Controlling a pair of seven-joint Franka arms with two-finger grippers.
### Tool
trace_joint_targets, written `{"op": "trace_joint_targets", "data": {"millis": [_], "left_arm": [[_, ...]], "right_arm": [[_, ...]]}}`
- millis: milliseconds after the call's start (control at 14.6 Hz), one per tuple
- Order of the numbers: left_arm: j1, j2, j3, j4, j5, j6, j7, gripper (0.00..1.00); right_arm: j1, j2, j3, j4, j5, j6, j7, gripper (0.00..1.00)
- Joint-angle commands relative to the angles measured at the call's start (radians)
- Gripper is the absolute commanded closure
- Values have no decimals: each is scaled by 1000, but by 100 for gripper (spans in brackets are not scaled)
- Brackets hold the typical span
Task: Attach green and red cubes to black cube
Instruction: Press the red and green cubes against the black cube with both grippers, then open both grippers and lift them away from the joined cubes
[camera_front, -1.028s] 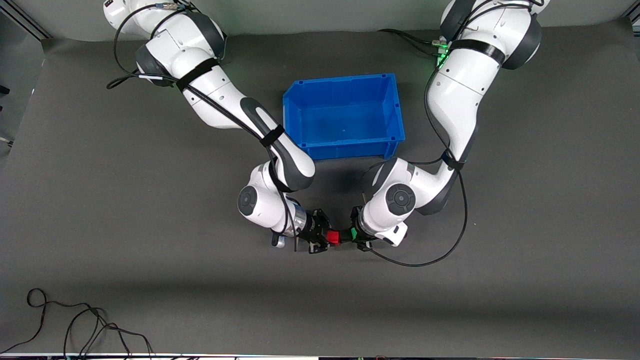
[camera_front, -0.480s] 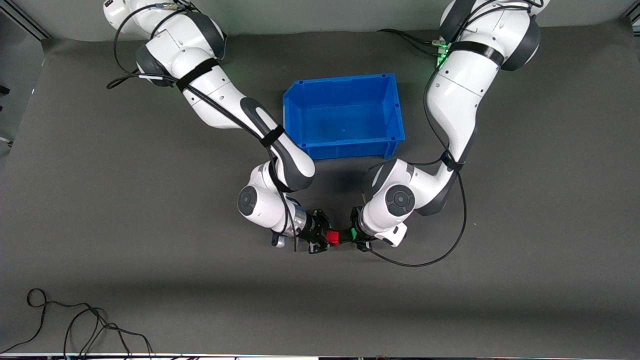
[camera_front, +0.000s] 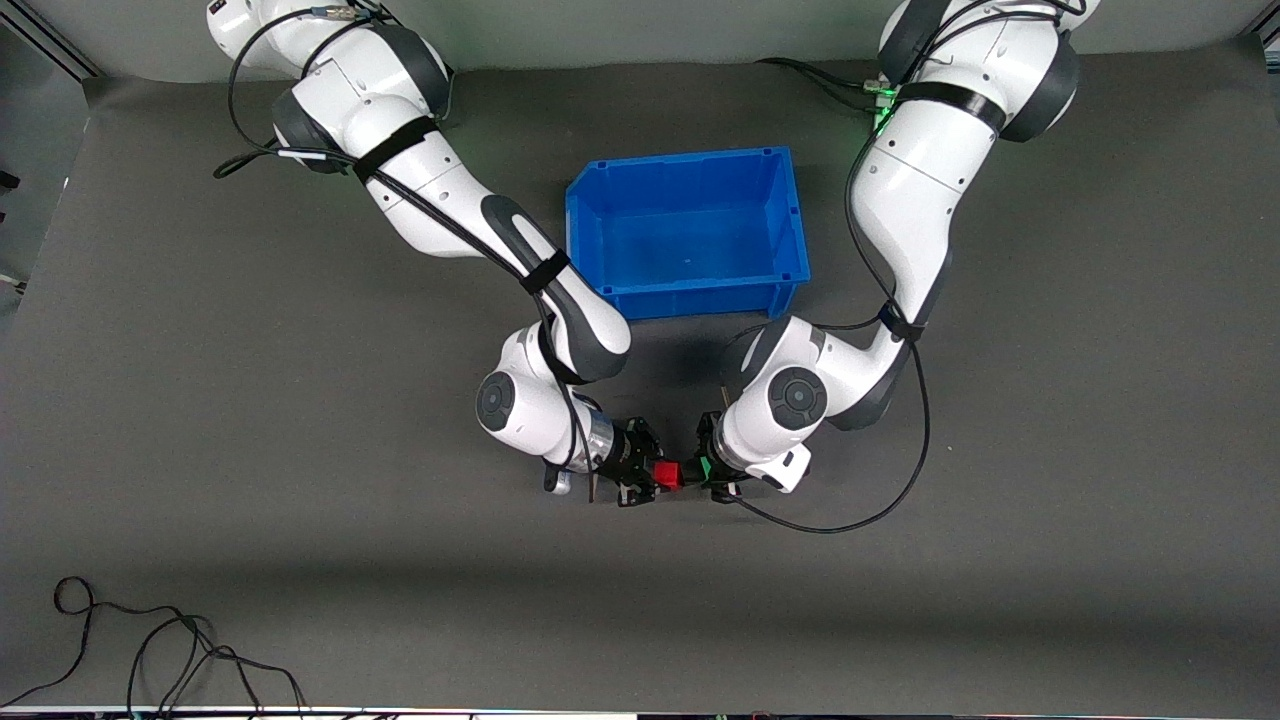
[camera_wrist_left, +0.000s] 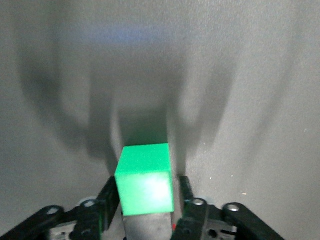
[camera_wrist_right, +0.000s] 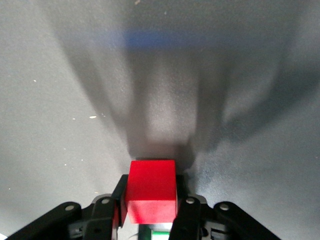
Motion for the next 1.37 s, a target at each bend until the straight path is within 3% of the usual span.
{"op": "trace_joint_targets", "data": {"millis": [0, 69, 274, 411, 685, 1097, 1302], "left_arm": [[-15, 20, 6, 35, -1, 8, -25, 20], [-15, 17, 6, 35, 2, 7, -25, 0], [-12, 3, 11, 35, 5, -7, -23, 0], [-5, -6, 14, 35, 11, -15, -20, 0], [26, -37, 15, 25, 42, -44, -13, 0], [116, -143, 11, 25, 59, -287, 102, 0], [170, -204, 11, 3, 53, -375, 184, 0]], "right_arm": [[10, 18, -4, 31, 22, 9, 19, 30], [10, 18, -3, 31, 22, 9, 19, 29], [10, 18, -3, 31, 22, 9, 21, 22], [10, 16, -4, 31, 22, 9, 22, 4], [8, 15, -4, 30, 22, 9, 19, 1], [7, 1, -6, 30, 19, 9, 15, 0], [-10, -54, -17, 25, 22, -10, 16, 0]]}}
